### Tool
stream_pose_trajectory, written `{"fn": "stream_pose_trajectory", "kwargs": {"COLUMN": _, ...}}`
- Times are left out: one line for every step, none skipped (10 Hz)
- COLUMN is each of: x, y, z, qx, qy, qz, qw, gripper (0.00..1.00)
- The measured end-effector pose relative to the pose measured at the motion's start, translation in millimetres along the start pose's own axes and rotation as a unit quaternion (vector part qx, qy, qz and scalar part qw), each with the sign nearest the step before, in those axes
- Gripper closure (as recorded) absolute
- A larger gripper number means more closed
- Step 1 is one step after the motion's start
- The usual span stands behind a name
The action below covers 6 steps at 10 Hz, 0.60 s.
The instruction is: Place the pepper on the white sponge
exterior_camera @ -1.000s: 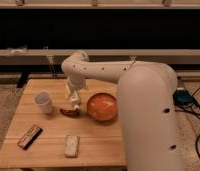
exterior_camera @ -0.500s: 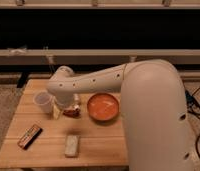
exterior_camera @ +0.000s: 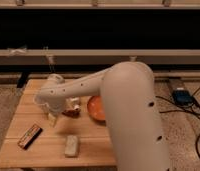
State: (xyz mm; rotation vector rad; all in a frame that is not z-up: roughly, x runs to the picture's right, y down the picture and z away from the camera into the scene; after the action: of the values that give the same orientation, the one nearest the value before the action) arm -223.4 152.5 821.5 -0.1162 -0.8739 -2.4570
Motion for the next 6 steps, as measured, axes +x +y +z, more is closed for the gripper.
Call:
{"fn": "stream_pose_trajectory", "kwargs": {"x": 8, "y": 4, "z": 9, "qx": 0.002, "qy": -0.003, "qz": -0.007, "qw": 1.0000, "gripper": 0.20}}
{"fn": "stream_pose_trajectory", "kwargs": {"x": 14, "y": 6, "z": 12, "qx": 0.005, "qy": -0.002, "qz": -0.011, "qw": 0.9999, "gripper": 0.20}}
{"fn": "stream_pose_trajectory", "kwargs": {"x": 16, "y": 13, "z": 17, "qx": 0.007, "qy": -0.004, "qz": -0.012, "qw": 0.9999, "gripper": 0.20}}
{"fn": "stream_pose_trajectory", "kwargs": {"x": 15, "y": 21, "z": 22, "qx": 0.010, "qy": -0.006, "qz": -0.009, "qw": 0.9999, "gripper": 0.20}}
{"fn": "stream_pose_trajectory", "kwargs": {"x": 16, "y": 24, "z": 25, "qx": 0.014, "qy": -0.008, "qz": -0.007, "qw": 0.9998, "gripper": 0.20}}
{"fn": "stream_pose_trajectory", "kwargs": {"x": 15, "y": 27, "z": 29, "qx": 0.017, "qy": -0.009, "qz": -0.003, "qw": 0.9998, "gripper": 0.20}}
